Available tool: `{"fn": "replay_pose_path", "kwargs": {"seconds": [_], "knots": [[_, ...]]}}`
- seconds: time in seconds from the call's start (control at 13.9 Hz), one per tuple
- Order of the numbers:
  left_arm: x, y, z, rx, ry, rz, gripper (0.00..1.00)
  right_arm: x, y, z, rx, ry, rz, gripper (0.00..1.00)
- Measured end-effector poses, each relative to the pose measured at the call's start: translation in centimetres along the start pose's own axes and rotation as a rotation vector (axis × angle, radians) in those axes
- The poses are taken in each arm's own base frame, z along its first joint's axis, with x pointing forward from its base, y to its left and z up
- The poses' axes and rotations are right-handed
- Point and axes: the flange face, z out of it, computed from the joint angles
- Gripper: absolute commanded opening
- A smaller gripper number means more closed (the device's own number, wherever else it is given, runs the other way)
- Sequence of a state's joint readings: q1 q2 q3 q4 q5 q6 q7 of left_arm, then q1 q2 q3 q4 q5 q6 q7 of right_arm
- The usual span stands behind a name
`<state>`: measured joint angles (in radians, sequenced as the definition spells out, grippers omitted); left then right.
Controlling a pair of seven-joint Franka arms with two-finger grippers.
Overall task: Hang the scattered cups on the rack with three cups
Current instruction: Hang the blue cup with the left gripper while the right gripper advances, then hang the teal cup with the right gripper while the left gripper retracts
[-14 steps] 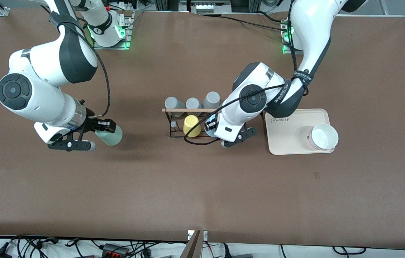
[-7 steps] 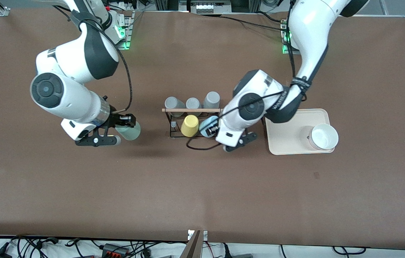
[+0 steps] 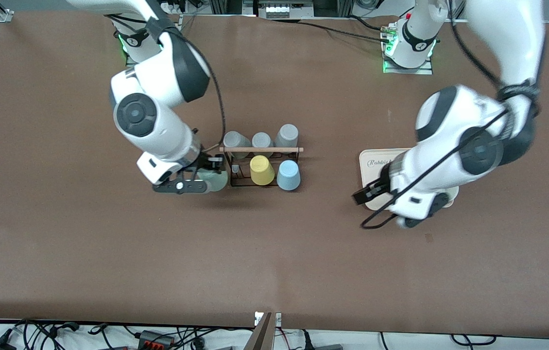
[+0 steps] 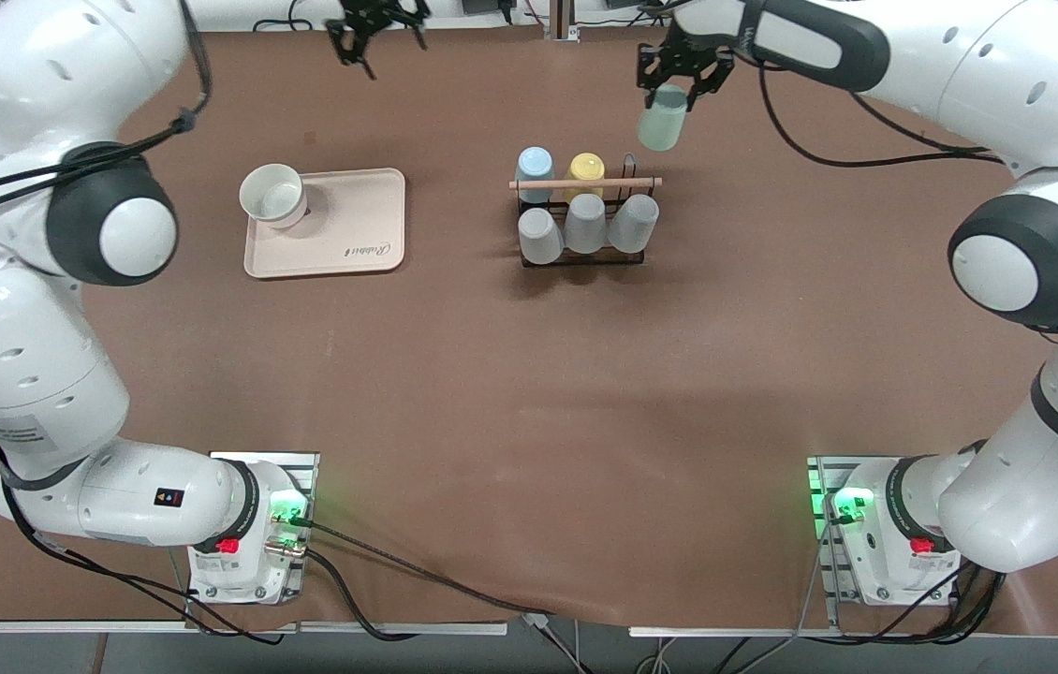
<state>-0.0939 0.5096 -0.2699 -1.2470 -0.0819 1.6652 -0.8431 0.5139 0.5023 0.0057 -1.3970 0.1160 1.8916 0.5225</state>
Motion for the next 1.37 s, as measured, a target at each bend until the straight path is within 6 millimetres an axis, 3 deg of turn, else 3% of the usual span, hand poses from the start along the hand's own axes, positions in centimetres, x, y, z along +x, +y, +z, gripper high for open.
{"fn": "replay_pose_path", "kwargs": {"seconds": [0.29,0.5,0.79,0.94,1.01,1.15,1.22,1.37], "knots": [[-1.5,-6.7,-8.3,0.125,0.026,0.207,1.00,-1.4,-3.2,1.8,-0.010,-0.013,0.018,0.34],[-2.8,-8.7,-11.2,0.178,0.054,0.279,1.00,-1.9,-4.2,3.2,-0.032,-0.023,0.008,0.34],[-5.2,-9.0,-9.6,0.203,0.062,0.307,1.00,-1.9,-4.7,6.9,-0.083,-0.037,-0.012,0.34],[-6.9,-9.7,-8.1,0.216,0.083,0.317,1.00,-1.9,-4.9,8.9,-0.102,-0.044,-0.020,0.40],[-7.7,-10.3,-7.7,0.224,0.089,0.321,1.00,-1.9,-5.0,9.7,-0.108,-0.048,-0.021,0.49],[-8.3,-11.3,-8.0,0.228,0.099,0.367,1.00,-1.8,-4.9,10.6,-0.113,-0.053,-0.022,0.94],[-7.9,-12.0,-8.2,0.229,0.100,0.383,1.00,-1.7,-4.8,10.6,-0.114,-0.051,-0.020,1.00],[-6.5,-13.6,-8.5,0.225,0.095,0.397,1.00,-1.2,-4.4,10.1,-0.112,-0.040,-0.018,1.00]]}}
